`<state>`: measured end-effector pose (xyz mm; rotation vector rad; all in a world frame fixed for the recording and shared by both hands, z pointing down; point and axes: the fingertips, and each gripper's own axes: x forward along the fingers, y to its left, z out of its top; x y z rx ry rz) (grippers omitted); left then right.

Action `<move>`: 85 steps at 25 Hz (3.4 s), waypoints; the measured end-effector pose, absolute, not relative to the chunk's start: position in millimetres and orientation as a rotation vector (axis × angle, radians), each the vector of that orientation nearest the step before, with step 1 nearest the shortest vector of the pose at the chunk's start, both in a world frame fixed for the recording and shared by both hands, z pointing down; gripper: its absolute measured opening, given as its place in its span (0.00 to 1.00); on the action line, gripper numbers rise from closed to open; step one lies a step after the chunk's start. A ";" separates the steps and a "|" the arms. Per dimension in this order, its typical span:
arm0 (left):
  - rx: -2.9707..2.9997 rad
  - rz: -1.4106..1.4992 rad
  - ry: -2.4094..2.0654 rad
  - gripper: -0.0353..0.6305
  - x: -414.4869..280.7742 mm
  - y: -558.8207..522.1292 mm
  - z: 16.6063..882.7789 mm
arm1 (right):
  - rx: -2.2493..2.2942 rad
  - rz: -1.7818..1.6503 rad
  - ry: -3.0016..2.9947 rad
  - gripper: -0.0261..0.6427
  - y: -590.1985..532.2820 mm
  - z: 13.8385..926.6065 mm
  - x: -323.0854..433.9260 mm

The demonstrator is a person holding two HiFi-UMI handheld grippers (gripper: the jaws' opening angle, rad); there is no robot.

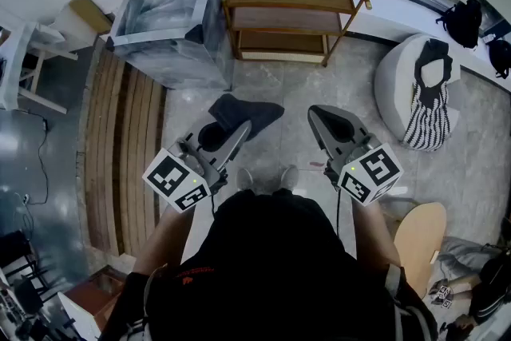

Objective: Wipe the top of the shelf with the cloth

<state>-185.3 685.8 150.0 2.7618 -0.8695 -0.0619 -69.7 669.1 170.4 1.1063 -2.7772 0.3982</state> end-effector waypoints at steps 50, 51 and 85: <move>2.675 -0.033 -1.035 0.11 -83.1 593.1 176.2 | 0.914 0.548 -2.771 0.05 605.1 213.0 52.3; 2.673 -0.034 -1.035 0.11 -84.6 587.4 177.6 | 0.913 0.550 -2.769 0.05 599.3 214.3 50.6; 2.616 0.044 -0.855 0.11 -230.7 246.3 220.7 | 0.945 0.699 -2.671 0.05 263.5 242.8 -102.1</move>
